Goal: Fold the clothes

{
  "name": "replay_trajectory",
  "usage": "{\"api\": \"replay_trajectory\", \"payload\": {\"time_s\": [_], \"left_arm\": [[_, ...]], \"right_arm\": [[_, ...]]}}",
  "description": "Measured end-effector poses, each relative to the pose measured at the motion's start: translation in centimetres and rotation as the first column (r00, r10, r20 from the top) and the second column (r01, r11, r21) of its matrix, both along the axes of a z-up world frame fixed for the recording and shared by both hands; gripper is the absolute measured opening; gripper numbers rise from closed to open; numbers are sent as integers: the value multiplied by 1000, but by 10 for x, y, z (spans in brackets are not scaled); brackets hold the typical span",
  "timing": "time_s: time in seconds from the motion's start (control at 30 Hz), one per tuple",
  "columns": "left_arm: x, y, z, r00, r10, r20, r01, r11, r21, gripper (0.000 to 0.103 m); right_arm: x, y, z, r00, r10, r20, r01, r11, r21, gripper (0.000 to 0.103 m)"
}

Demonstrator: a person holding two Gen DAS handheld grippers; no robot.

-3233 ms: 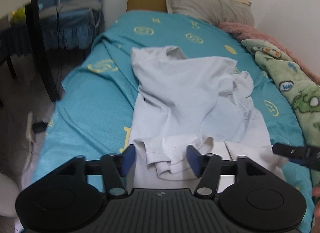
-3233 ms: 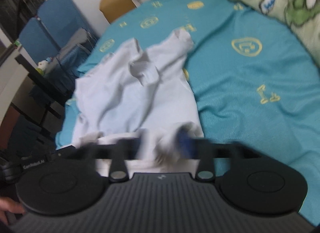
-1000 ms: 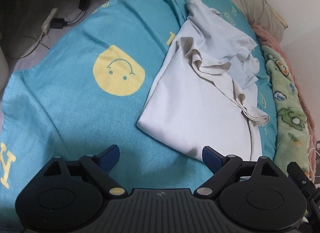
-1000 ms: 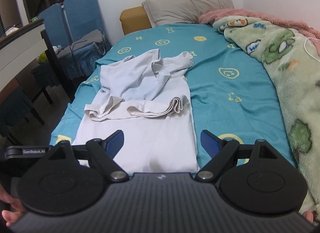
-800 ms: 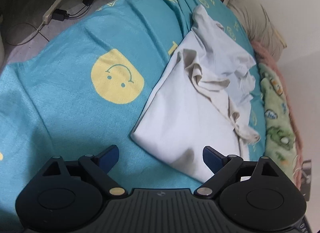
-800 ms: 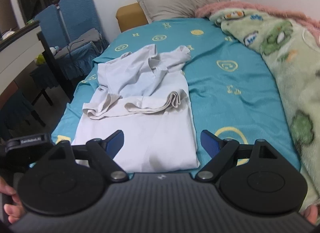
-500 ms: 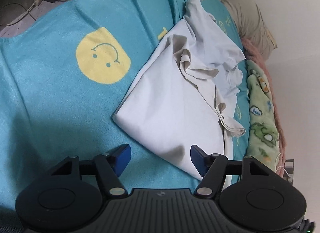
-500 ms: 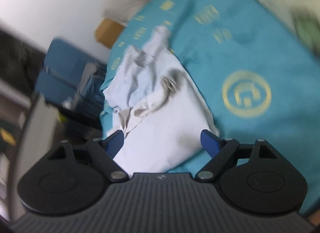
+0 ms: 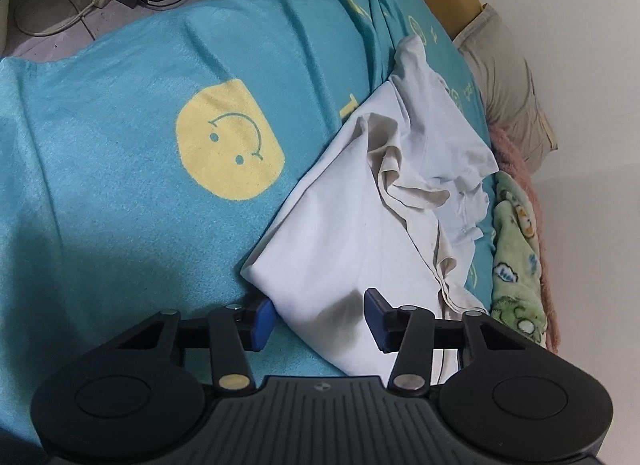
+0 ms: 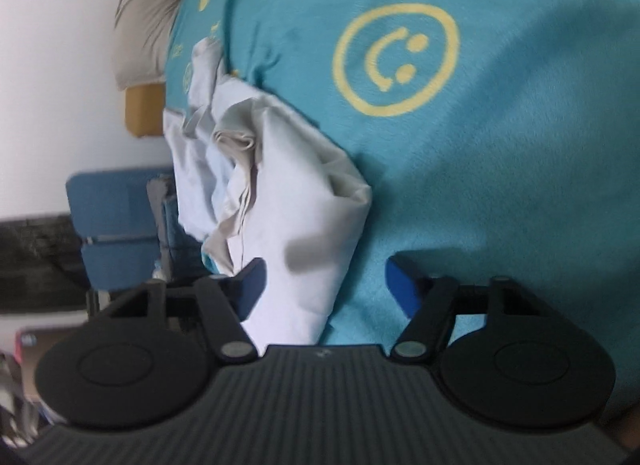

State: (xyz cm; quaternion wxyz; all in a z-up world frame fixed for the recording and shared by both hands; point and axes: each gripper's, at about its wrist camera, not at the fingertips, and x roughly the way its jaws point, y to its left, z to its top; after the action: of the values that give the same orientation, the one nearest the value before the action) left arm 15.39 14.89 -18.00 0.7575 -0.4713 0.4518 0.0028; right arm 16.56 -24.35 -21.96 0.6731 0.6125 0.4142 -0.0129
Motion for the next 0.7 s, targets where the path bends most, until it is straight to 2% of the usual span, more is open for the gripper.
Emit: {"api": "replay_trajectory", "payload": {"time_s": [0.07, 0.1, 0.13, 0.17, 0.2, 0.23, 0.27, 0.33, 0.47, 0.5, 0.6, 0.7], "left_arm": [[-1, 3, -2, 1000, 16, -4, -16, 1000, -19, 46], [-1, 5, -3, 1000, 28, -8, -29, 999, -28, 39], [-2, 7, -4, 999, 41, -12, -41, 998, -38, 34], [-2, 9, -4, 999, 49, -12, -49, 998, -45, 25], [-2, 10, -5, 998, 55, -11, -56, 997, -52, 16], [-2, 11, -4, 998, 60, -4, -60, 997, -57, 14], [-3, 11, -3, 998, 62, 10, -62, 996, -60, 10], [-4, 10, 4, 996, 67, 54, -64, 996, -60, 7], [-10, 8, 31, 977, 46, 209, -37, 998, -44, 6], [-12, 7, 42, 970, 34, 241, -23, 999, -48, 5], [-19, 0, 84, 944, -8, 331, 8, 1000, 3, 5], [-35, -4, 119, 924, 10, 381, 3, 999, -34, 5]], "right_arm": [[4, 0, -2, 999, -29, 26, 29, 999, -13, 68], [6, -2, -2, 998, -43, 36, 44, 999, -16, 68], [8, -2, -3, 997, -56, 45, 57, 998, -20, 60], [11, -2, -3, 997, -59, 49, 61, 998, -35, 53], [14, -2, -4, 998, -55, 43, 58, 997, -57, 40], [15, -3, -4, 998, -54, 38, 56, 996, -73, 30], [14, -3, -4, 998, -57, 40, 60, 995, -81, 27], [13, -4, -3, 997, -64, 46, 68, 993, -96, 19], [11, -6, 17, 990, -70, 122, 83, 991, -109, 11], [10, -6, 27, 988, -61, 143, 78, 991, -112, 11], [8, -6, 64, 979, -6, 203, 41, 984, -172, 10], [-4, -11, 99, 969, 15, 246, 35, 980, -197, 9]]}}
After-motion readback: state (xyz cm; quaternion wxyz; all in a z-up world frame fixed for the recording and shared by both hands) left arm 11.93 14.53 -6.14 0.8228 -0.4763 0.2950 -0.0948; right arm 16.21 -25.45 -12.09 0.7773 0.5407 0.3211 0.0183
